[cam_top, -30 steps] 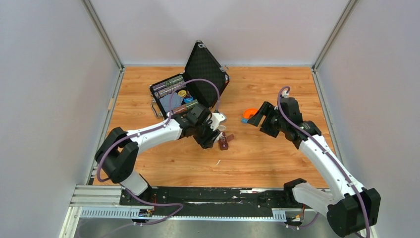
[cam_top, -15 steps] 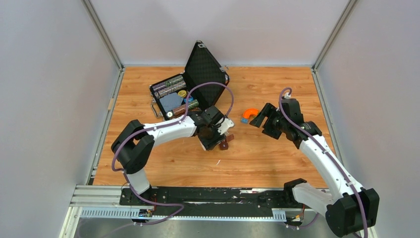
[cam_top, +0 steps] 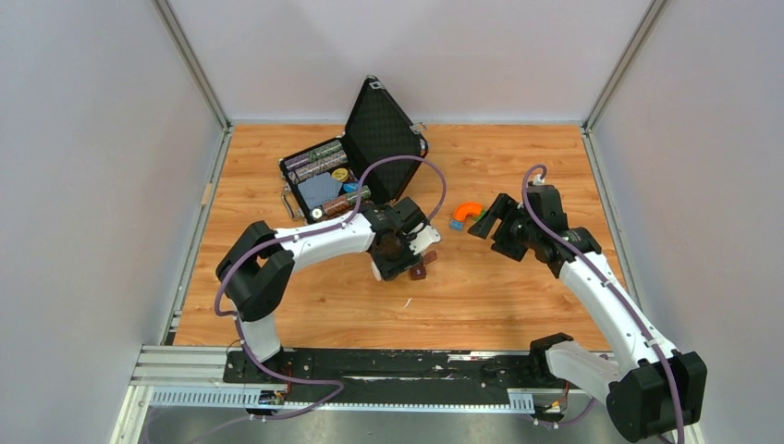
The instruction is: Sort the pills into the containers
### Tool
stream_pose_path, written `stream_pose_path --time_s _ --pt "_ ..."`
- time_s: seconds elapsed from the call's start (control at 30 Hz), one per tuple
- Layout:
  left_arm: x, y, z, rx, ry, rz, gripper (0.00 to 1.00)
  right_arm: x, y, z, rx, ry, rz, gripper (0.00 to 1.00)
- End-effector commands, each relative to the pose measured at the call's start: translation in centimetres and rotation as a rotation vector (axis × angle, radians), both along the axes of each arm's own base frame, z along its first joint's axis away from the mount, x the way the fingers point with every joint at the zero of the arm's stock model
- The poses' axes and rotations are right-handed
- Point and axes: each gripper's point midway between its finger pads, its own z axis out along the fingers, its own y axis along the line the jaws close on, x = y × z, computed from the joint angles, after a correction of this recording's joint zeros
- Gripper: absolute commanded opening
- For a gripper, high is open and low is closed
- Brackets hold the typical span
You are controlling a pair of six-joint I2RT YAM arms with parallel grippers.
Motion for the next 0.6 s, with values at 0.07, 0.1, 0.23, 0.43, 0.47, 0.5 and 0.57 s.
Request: stream_pose_path --time_s 0.07,0.1,0.23,0.43,0.47,0.5,0.57 --pt "0.79 -0.86 1.28 0.033 -0.057 -0.037 0.0 0.39 -0.27 0.35 0.004 -0.017 -0.018 0.7" --pt "0.78 -0.95 1.27 0.037 -0.059 -0.037 0.0 0.36 -0.3 0.27 0.005 -0.013 -0.021 0.69" --pt "1.29 -1.23 1.69 0.061 -0.102 -0.032 0.0 0.28 -0.41 0.01 0.008 -0.003 -0.03 0.69" --pt "1.21 -1.27 1.65 0.112 -0.12 -0.042 0.0 0.38 -0.62 -0.23 0.008 0.006 -0.039 0.69" --pt "1.18 -1.21 1.56 0.12 -0.119 -0.04 0.0 0.39 -0.64 -0.25 0.009 0.007 -0.039 0.69" --pt "1.08 -1.15 1.5 0.133 -0.117 -0.041 0.0 0.41 -0.69 -0.33 0.008 0.009 -0.041 0.69" --pt "0.92 -1.02 1.26 0.149 -0.109 -0.04 0.0 0.38 -0.69 -0.35 0.015 0.013 -0.043 0.69"
